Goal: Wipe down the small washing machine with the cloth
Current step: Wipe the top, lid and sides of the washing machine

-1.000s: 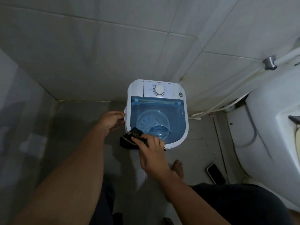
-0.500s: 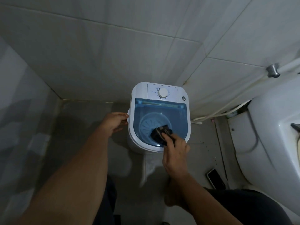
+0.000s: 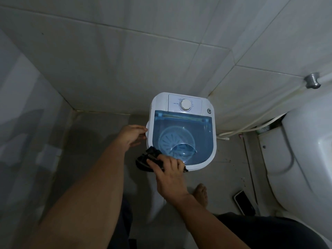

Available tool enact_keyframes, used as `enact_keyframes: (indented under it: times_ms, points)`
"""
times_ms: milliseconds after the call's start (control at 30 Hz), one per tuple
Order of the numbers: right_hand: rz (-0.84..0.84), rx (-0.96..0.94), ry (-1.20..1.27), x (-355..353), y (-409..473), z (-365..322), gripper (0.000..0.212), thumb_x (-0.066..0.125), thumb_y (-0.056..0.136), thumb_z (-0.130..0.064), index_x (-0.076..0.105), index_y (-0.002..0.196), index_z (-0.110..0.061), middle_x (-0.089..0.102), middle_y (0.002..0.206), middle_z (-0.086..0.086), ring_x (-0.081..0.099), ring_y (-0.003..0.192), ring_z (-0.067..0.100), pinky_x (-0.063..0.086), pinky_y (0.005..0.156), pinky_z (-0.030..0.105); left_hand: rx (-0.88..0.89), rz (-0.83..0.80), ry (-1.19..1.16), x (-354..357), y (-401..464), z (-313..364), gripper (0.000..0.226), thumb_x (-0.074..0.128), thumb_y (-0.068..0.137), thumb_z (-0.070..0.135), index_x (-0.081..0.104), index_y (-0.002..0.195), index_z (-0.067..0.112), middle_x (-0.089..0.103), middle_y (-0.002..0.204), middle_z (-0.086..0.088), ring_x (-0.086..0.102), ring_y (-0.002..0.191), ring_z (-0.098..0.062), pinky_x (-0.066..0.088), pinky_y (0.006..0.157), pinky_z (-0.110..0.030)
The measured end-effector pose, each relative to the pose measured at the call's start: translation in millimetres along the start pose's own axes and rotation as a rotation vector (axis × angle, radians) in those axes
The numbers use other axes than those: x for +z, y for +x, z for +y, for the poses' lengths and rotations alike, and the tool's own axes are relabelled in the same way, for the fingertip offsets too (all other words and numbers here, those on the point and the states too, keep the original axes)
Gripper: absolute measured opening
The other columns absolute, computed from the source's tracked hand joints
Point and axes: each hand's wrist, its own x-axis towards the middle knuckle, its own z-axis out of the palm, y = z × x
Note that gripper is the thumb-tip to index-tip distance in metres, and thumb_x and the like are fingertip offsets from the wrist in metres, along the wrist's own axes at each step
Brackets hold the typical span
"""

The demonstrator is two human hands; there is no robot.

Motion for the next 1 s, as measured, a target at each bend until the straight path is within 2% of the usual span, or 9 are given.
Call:
enact_keyframes:
  times_ms: [167,233,333,433,600,733,867,933,1000]
  points:
    - [-0.017,-0.158,0.075,-12.7,20.3,-5.6,0.068,0.065,0.076,-0.015,0.051,0.14,-0.032,0.055,0.129,0.009,0.054,0.104,0.032,0.04,0.08,0.044,-0.071,-0.042,0.016,-3.1,-5.0,10.0,0.041,0.064,0.088,0.051,0.074,0.106,0.015,0.077,0.106,-0.004,0.071,0.099,-0.019,0.054,0.093,-0.038]
    - [0.074,-0.069,0.122,-26.6,31.2,5.8,0.06,0.062,0.082,-0.017,0.054,0.14,-0.029,0.055,0.129,0.011,0.052,0.106,0.033,0.038,0.081,0.044,-0.119,-0.081,-0.003,-8.2,-7.4,13.1,0.059,0.054,0.085,0.067,0.072,0.107,0.015,0.076,0.106,-0.003,0.07,0.102,-0.021,0.054,0.088,-0.036]
    - [0.186,0.209,0.131,-44.2,68.0,29.5,0.05,0.053,0.09,-0.019,0.056,0.14,-0.026,0.054,0.13,0.01,0.049,0.109,0.031,0.039,0.085,0.045,-0.137,-0.098,-0.071,-14.5,-7.5,12.1,0.078,0.046,0.079,0.081,0.069,0.11,0.014,0.076,0.109,-0.004,0.071,0.103,-0.022,0.053,0.096,-0.043]
    - [0.144,0.29,0.062,-41.8,109.2,38.3,0.05,0.054,0.091,-0.015,0.055,0.141,-0.024,0.055,0.127,0.012,0.049,0.106,0.034,0.037,0.083,0.045,-0.144,-0.106,-0.132,-16.7,-11.3,13.1,0.087,0.038,0.077,0.086,0.065,0.118,0.015,0.074,0.115,-0.006,0.07,0.105,-0.023,0.051,0.099,-0.047]
    - [0.024,0.131,-0.032,-25.0,113.1,17.6,0.054,0.048,0.085,-0.02,0.058,0.137,-0.025,0.056,0.127,0.013,0.05,0.1,0.036,0.035,0.078,0.043,-0.162,-0.091,-0.232,-18.8,-13.4,15.0,0.084,0.031,0.076,0.089,0.06,0.117,0.023,0.072,0.115,-0.008,0.07,0.104,-0.026,0.049,0.1,-0.048]
    - [-0.015,-0.04,-0.05,-19.5,93.5,6.6,0.055,0.056,0.085,-0.021,0.056,0.139,-0.027,0.056,0.128,0.013,0.052,0.101,0.035,0.038,0.081,0.045,-0.222,-0.115,-0.311,-19.5,-12.9,14.7,0.092,0.037,0.074,0.089,0.057,0.122,0.014,0.072,0.114,-0.015,0.07,0.102,-0.03,0.059,0.078,-0.045]
    - [-0.05,-0.22,-0.08,-12.8,71.6,7.9,0.061,0.066,0.079,-0.021,0.055,0.139,-0.028,0.057,0.129,0.012,0.052,0.102,0.034,0.037,0.082,0.044,-0.211,-0.106,-0.308,-20.6,-15.1,14.3,0.101,0.035,0.076,0.088,0.039,0.148,0.018,0.061,0.127,-0.019,0.066,0.106,-0.031,0.053,0.084,-0.045]
    - [-0.089,-0.3,-0.095,-11.5,58.7,9.3,0.061,0.066,0.081,-0.023,0.054,0.14,-0.031,0.056,0.13,0.01,0.053,0.105,0.032,0.037,0.084,0.044,-0.187,-0.111,-0.27,-21.6,-16.3,13.7,0.101,0.029,0.077,0.089,0.034,0.151,0.021,0.062,0.13,-0.017,0.068,0.106,-0.028,0.047,0.084,-0.042]
    - [-0.158,-0.411,-0.13,-11.8,44.6,12.7,0.059,0.063,0.084,-0.023,0.052,0.141,-0.032,0.056,0.129,0.01,0.054,0.106,0.032,0.039,0.086,0.045,-0.17,-0.111,-0.258,-23.2,-16.6,12.7,0.101,0.028,0.076,0.09,0.035,0.151,0.023,0.064,0.129,-0.015,0.071,0.105,-0.025,0.045,0.096,-0.043]
